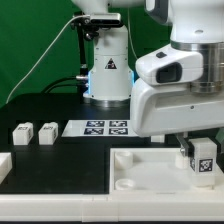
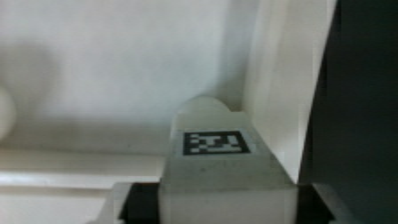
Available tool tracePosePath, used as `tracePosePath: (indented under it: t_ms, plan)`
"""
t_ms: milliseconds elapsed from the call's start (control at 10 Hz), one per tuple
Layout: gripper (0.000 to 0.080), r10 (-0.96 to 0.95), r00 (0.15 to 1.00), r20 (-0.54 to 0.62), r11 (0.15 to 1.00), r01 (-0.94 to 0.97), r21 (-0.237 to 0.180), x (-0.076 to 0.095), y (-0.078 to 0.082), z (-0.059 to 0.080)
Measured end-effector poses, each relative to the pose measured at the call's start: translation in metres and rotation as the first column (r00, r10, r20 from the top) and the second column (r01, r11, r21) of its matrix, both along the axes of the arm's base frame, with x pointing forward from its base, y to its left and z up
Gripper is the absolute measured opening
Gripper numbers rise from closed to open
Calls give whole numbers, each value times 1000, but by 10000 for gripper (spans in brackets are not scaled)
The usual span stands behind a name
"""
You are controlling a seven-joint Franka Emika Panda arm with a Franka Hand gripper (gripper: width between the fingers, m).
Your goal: Assemble one leg
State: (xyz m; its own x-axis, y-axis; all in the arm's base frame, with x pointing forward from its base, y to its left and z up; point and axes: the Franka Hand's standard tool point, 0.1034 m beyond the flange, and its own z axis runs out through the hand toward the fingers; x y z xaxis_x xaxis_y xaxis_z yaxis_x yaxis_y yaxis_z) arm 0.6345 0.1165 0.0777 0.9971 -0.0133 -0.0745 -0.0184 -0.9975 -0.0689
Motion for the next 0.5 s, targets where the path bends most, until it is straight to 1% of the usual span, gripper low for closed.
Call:
tracePosePath:
  t_ms: [200, 400, 500]
  plan:
    - [292, -244, 970, -10, 970, 244, -17, 1, 1, -1]
    - [294, -495, 869, -25, 869, 494, -35, 1, 2, -1]
    - [294, -615, 788, -30, 788, 614, -49, 1, 2, -1]
